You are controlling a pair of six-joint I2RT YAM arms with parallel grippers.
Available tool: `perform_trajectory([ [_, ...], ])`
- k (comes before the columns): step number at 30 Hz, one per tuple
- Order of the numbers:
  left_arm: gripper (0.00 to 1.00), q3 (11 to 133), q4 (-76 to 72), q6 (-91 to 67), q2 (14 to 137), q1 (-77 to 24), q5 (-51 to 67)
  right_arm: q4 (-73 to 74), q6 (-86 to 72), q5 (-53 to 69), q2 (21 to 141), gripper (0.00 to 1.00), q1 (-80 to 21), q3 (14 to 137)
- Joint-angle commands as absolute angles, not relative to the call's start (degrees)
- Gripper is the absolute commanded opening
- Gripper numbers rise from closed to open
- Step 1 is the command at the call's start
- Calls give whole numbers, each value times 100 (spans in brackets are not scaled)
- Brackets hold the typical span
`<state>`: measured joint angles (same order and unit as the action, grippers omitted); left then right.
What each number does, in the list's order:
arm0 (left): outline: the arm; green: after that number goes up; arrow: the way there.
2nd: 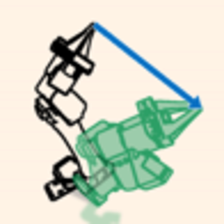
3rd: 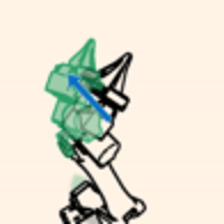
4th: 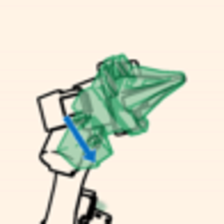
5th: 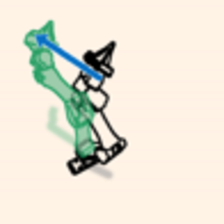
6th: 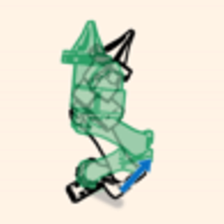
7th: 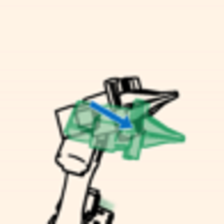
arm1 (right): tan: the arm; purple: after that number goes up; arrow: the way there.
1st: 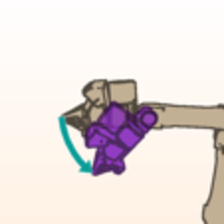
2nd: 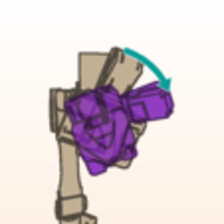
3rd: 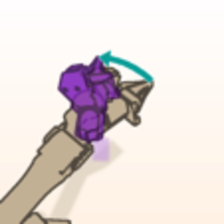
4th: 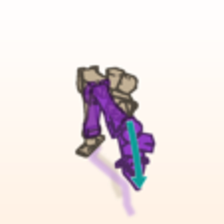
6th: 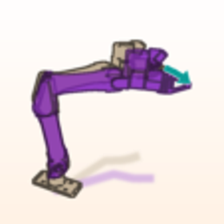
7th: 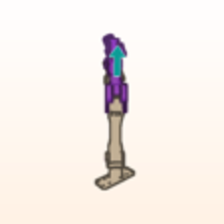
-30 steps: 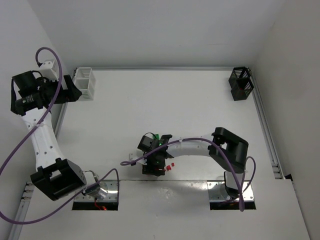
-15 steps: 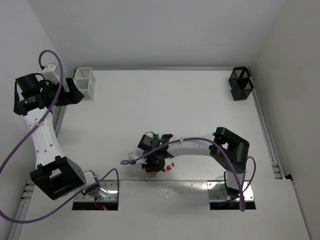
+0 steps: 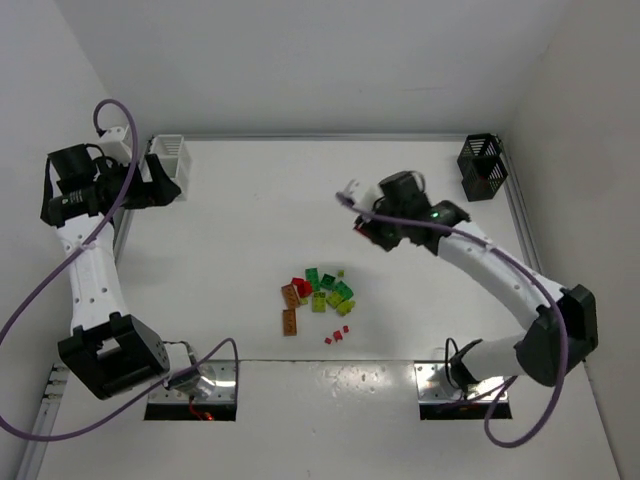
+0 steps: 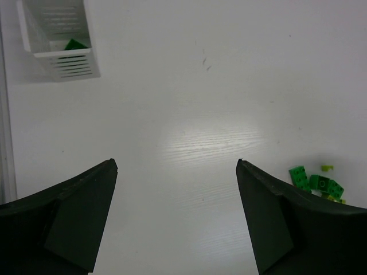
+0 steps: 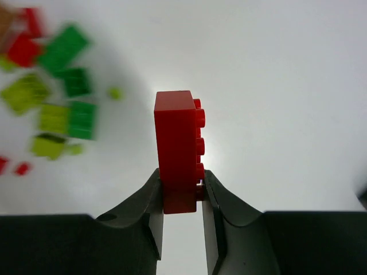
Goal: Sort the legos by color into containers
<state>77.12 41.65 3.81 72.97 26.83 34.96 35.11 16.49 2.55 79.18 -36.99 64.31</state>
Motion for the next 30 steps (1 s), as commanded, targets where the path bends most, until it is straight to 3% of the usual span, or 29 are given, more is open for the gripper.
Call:
perform_trajectory([
  [1,91,7682,3753,89,7269,2382,3481,3744,2056,42,7822,6,-2342,6670],
  [5,91,7682,3639,-149,7374,2189,3533,3797,2425,377,8506,6,-217,7425],
  [12,91,7349,3314,-456,7427,2022,3419,4419,2549,431,10826,6,1361,10122],
  [20,92,7137,3076,-571,7374,2021,3367,4877,2303,255,12400,6,1591,12187],
  [30,92,7137,3076,-571,7427,1969,3366,4649,2004,0,13086,9,1652,12814],
])
